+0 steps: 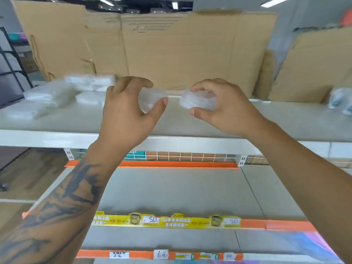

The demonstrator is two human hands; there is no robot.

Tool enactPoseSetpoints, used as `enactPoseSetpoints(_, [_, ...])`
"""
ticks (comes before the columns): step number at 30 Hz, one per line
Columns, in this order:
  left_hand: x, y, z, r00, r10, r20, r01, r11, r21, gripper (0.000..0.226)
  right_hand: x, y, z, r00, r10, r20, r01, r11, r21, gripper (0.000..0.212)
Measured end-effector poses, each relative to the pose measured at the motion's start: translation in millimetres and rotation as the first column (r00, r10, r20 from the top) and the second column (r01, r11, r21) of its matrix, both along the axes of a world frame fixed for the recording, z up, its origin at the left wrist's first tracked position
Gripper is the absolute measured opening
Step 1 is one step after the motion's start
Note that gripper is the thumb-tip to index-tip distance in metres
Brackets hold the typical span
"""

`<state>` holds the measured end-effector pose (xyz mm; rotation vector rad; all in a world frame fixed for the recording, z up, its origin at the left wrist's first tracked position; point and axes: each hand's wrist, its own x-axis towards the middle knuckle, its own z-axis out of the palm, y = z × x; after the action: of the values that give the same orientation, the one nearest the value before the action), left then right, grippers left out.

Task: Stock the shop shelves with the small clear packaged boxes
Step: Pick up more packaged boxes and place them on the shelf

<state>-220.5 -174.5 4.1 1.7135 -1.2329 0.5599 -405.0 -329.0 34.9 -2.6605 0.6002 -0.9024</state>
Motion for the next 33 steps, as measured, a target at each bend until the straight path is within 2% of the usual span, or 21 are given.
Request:
enactPoseSetpoints(5, [-118.9,-15.5,-36.3,0.992,-0.128,-0.002,0.128,0.989,0.072,0.047,-139.9,20.1,-33.1,0.989,-0.137,0.053,0.135,0.990,0.047,0.049])
enactPoseSetpoints(10, [-230.1,-19.6,-72.3,0.967,-0.230,-0.112,0.241,0.966,0.098,0.064,-265.6,43.4,-82.7,0.945,-0.284,0.164,0.272,0.958,0.093,0.047])
enactPoseSetpoints(15, [-321.8,-23.4,-109.8,0.933,-0.344,-0.107,0.357,0.923,0.143,0.052,-364.7,64.5,-125.4,0.907,-0.364,0.212,0.334,0.928,0.164,0.047])
enactPoseSetpoints(24, [-443.1,-73.5,-145.4,0.815,-0.542,-0.203,0.577,0.789,0.212,0.048,-474.9,54.0,-173.7,0.814,-0.551,0.184,0.486,0.819,0.304,0.050])
enactPoseSetpoints(33, [-515.8,-179.1,-152.1,0.706,-0.657,-0.265,0.707,0.675,0.209,0.049,-541.7,-13.4,-169.6,0.702,-0.697,0.145,0.635,0.705,0.315,0.050])
